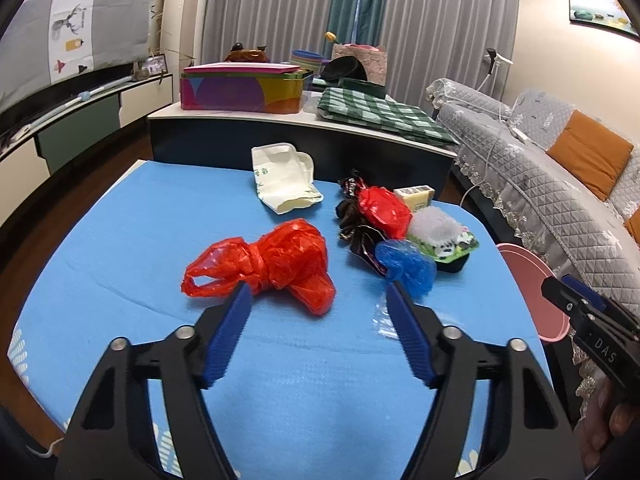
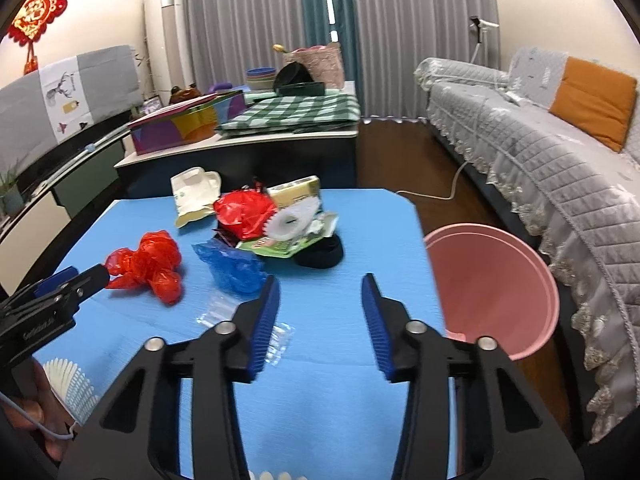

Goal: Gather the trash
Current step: 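Grasp the red plastic bag with the left tool while the right tool grasps the blue bag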

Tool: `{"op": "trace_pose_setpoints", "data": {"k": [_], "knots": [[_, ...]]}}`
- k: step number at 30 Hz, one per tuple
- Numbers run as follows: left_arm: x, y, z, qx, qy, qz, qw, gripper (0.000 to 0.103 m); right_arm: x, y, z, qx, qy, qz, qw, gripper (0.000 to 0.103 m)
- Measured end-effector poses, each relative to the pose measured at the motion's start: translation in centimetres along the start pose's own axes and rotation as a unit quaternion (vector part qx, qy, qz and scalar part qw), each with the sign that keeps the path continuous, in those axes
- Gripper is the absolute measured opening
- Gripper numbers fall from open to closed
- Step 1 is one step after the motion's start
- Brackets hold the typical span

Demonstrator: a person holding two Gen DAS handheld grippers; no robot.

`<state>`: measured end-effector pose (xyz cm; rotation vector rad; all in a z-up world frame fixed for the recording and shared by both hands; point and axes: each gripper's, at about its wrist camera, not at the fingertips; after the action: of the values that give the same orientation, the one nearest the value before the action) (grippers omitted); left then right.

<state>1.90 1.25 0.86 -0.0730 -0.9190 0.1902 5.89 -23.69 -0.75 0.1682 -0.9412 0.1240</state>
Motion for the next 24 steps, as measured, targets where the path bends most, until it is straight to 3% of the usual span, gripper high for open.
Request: {"op": "trace_pose_setpoints", "data": {"k": [6, 17, 24], "knots": [[1.2, 0.9, -1.7, 0.013, -0.009, -0.006, 0.9999, 0.060, 0.4, 1.9, -3.0, 0.039, 0.005, 0.004, 0.999, 0.036], [1.9, 2.1, -6.5, 0.022, 0.018, -0.005, 0.9996, 0.060, 0.7, 3.7, -8.6, 0.084, 0.046, 0.008, 0.995, 0.039], [2.1, 2.0, -8.3, 0.013, 0.026, 0.001, 0.9996, 0.068, 0.4, 4.5, -10.7, 0.102, 0.066, 0.019, 0.992, 0.044]]}}
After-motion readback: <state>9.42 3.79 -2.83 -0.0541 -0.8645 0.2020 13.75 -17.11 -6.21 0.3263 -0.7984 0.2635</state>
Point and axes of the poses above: each gripper's, at about its wrist camera, not at the fingertips, and z roughly against the way its jaws point, y to its left, x to its top, and after that the axes turned 1 degree about -x, right-handed
